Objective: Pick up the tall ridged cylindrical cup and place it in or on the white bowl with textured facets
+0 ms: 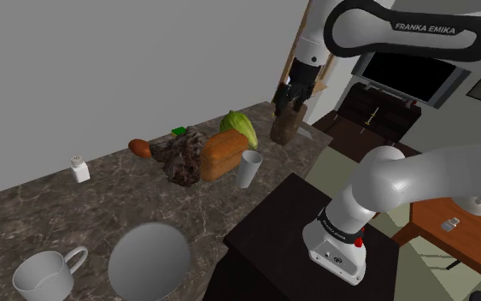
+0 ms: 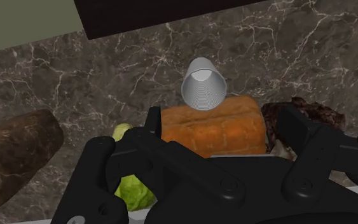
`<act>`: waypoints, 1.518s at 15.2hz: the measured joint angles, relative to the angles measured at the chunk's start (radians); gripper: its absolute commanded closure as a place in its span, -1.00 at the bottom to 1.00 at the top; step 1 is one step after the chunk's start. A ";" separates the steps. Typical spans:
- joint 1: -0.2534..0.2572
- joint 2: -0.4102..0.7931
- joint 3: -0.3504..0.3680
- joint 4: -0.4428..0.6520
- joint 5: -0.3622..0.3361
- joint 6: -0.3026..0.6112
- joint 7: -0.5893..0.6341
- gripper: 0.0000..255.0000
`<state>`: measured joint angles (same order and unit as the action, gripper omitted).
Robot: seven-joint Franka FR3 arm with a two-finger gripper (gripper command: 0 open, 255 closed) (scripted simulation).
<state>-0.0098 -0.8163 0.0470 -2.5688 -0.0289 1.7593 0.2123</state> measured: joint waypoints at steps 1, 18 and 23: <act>0.000 0.009 0.004 -0.027 -0.001 0.038 0.006 -1.00; -0.042 0.506 0.151 -0.230 -0.080 0.762 0.219 -1.00; -0.069 0.589 0.160 -0.237 -0.124 0.852 0.249 -1.00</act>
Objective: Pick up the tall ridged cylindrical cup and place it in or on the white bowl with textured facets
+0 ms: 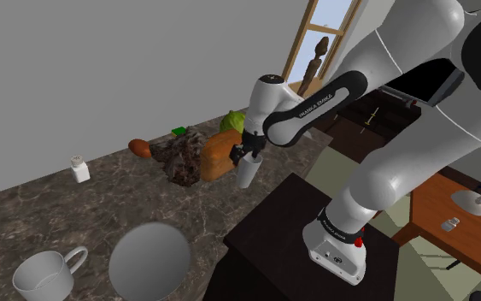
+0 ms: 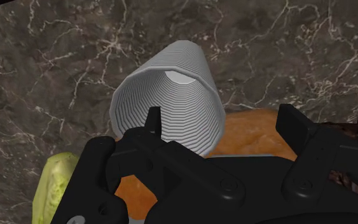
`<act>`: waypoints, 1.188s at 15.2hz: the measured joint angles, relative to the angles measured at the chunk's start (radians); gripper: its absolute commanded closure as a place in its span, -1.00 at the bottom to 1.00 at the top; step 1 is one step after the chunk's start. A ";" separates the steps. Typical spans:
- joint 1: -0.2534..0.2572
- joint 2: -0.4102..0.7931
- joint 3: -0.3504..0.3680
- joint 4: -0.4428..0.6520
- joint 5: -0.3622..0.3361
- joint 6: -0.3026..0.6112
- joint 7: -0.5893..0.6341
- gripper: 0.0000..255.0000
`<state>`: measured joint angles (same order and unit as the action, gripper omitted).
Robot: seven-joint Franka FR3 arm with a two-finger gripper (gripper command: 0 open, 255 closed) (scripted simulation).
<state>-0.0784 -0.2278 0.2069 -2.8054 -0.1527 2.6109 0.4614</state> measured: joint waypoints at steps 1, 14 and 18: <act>-0.006 0.016 0.001 0.000 -0.010 0.015 0.005 -1.00; -0.010 0.029 0.003 -0.003 -0.019 0.032 0.012 1.00; -0.010 0.029 0.003 -0.003 -0.019 0.032 0.012 1.00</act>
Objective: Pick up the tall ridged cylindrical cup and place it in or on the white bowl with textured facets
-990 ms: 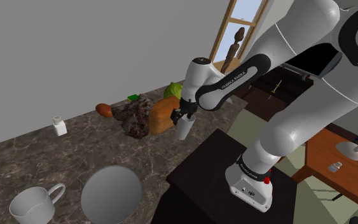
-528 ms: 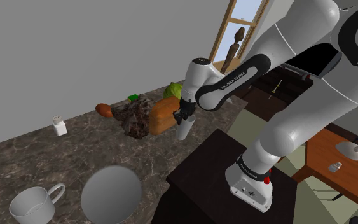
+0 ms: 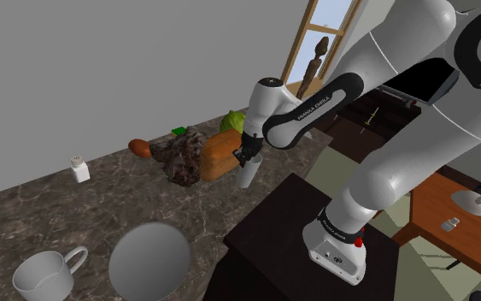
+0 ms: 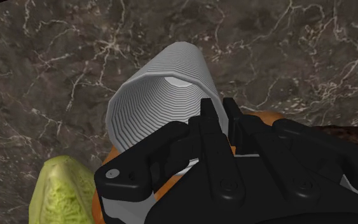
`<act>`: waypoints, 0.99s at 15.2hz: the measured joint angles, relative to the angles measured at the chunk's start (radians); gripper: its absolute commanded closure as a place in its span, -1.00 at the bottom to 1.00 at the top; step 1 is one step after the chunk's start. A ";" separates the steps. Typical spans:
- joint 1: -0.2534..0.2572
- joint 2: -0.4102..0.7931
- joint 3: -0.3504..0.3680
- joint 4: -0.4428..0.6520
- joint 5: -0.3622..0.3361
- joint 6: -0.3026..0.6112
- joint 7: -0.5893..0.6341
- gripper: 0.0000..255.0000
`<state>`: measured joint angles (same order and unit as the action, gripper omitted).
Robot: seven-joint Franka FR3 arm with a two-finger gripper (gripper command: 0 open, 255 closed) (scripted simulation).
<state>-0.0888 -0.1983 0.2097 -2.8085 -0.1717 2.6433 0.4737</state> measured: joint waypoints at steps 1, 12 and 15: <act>0.003 -0.007 0.000 0.002 0.005 -0.008 -0.003 1.00; 0.040 -0.162 -0.028 0.037 0.078 -0.194 -0.074 1.00; 0.047 -0.199 -0.034 0.057 0.090 -0.250 -0.087 1.00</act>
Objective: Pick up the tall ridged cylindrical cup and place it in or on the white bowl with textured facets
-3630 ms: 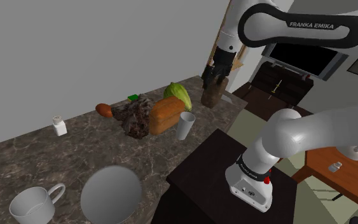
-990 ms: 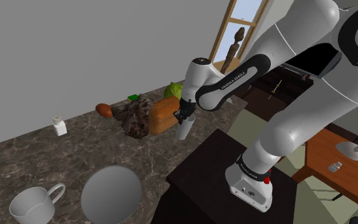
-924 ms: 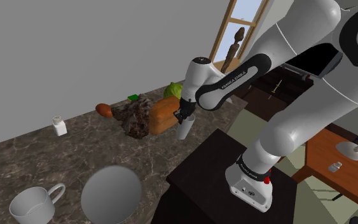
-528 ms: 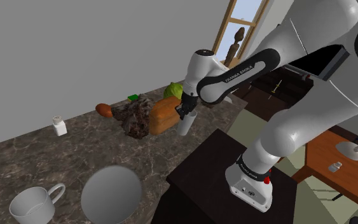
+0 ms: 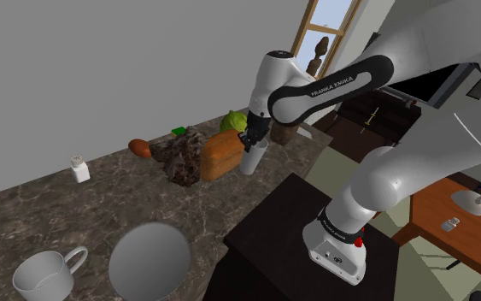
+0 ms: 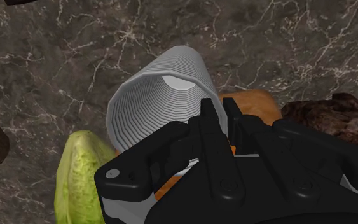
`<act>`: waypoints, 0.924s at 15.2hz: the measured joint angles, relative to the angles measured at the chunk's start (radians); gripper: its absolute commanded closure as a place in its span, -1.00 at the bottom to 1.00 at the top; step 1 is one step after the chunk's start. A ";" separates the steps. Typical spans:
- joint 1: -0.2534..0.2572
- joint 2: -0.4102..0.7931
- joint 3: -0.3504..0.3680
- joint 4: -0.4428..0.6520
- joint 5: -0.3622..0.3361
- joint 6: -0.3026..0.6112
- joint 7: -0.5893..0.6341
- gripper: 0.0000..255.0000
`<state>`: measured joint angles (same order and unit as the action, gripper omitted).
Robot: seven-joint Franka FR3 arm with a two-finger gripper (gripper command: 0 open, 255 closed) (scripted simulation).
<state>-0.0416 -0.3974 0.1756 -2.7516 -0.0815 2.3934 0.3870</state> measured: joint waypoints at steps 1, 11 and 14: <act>0.002 -0.015 -0.002 0.002 0.004 -0.017 -0.005 1.00; 0.016 -0.114 -0.017 0.073 0.025 -0.185 -0.033 1.00; 0.018 -0.131 -0.020 0.101 0.028 -0.231 -0.040 1.00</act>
<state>-0.0239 -0.5285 0.1553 -2.6501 -0.0535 2.1625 0.3474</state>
